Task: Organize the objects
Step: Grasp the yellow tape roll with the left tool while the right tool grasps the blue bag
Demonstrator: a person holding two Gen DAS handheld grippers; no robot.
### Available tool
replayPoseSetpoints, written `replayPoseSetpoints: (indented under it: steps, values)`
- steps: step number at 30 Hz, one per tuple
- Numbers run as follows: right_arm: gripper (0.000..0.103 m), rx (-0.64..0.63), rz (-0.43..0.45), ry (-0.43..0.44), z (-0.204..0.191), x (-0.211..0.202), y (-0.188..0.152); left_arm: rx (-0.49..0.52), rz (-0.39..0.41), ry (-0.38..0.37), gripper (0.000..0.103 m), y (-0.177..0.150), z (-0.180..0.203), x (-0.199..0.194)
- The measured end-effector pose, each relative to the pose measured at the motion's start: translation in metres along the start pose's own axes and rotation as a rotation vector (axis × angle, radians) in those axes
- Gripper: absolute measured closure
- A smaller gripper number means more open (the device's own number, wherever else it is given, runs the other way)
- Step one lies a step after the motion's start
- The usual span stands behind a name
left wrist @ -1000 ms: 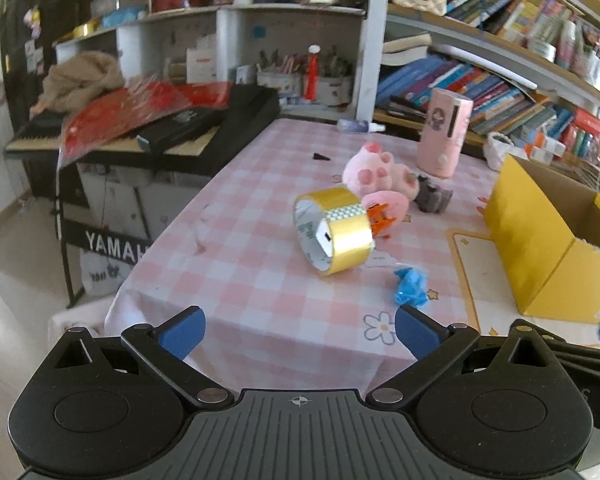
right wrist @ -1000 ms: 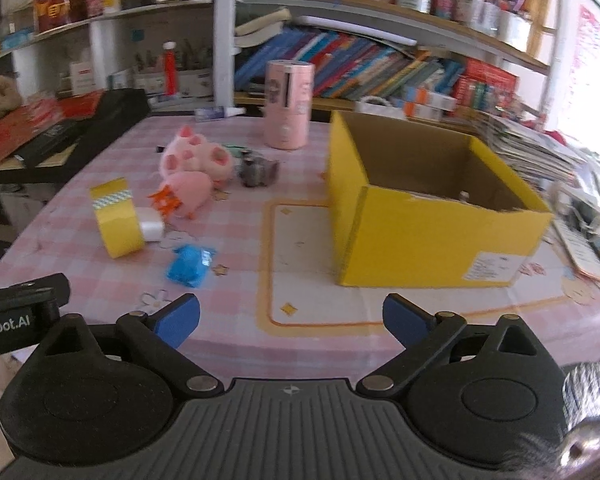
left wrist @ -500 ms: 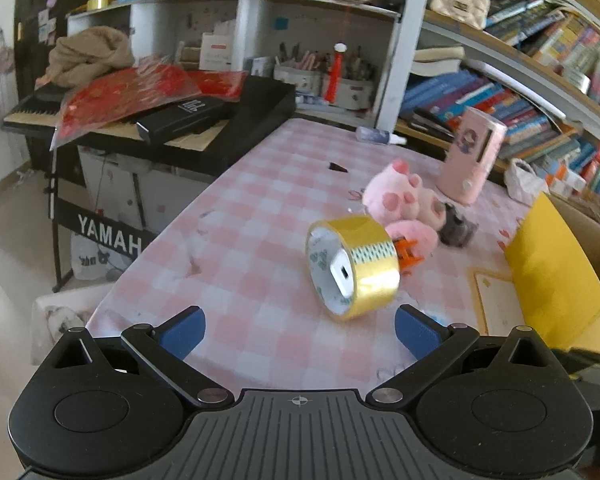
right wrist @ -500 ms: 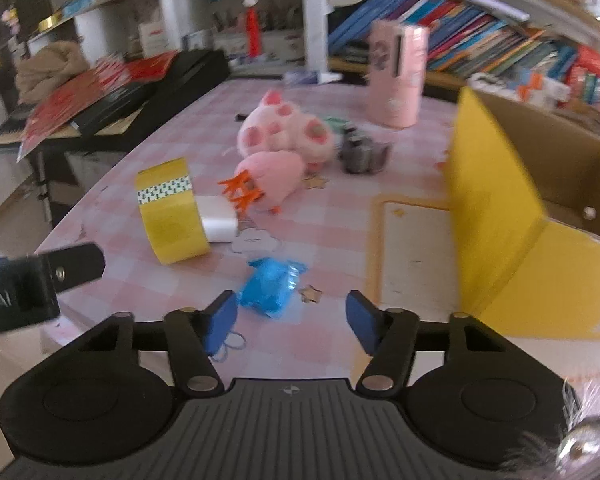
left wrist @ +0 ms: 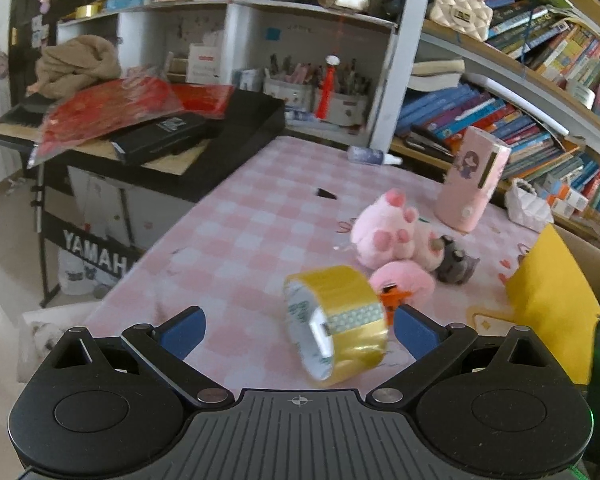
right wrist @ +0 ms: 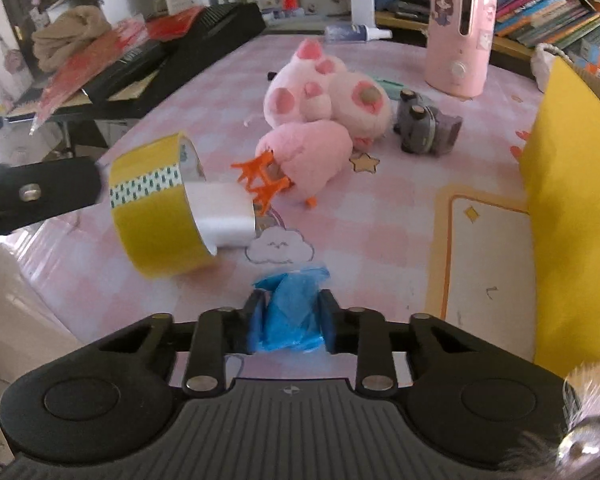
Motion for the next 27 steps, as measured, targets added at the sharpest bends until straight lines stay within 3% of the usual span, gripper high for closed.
replayPoseSetpoints:
  steps: [3, 6, 9, 11, 12, 17, 27]
  values:
    - [0.077, -0.009, 0.023, -0.007, 0.01, -0.008, 0.003, 0.017, -0.023, -0.003, 0.003, 0.005, 0.011, 0.013]
    - [0.077, -0.012, 0.049, -0.034, 0.022, -0.018, 0.006, 0.036, -0.065, 0.006, 0.013, 0.009, 0.023, 0.031]
    - [0.077, -0.012, 0.071, -0.04, 0.032, -0.028, 0.006, 0.041, -0.128, 0.015, 0.036, 0.009, 0.029, 0.05]
    - [0.077, -0.018, 0.087, -0.053, 0.036, -0.034, 0.005, 0.034, -0.159, 0.004, 0.06, 0.008, 0.03, 0.057]
    - [0.077, -0.017, 0.094, -0.057, 0.038, -0.037, 0.004, 0.031, -0.166, -0.016, 0.064, 0.007, 0.031, 0.057]
    - [0.077, 0.009, 0.101, -0.063, 0.045, -0.041, 0.002, 0.022, -0.134, 0.015, 0.065, 0.007, 0.026, 0.048]
    - [0.077, 0.048, 0.111, -0.046, 0.036, -0.051, -0.009, -0.087, -0.105, 0.031, 0.066, -0.001, -0.014, 0.018]
Point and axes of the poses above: each gripper's, at about its wrist camera, not at the fingertips, and x roughly the way its jaws point, z to its right, y to its top, the point moved 4 cm from there along x, roughly the way its jaws point, and after that the axes turned 13 degrees about -z, right-handed, at the moved point
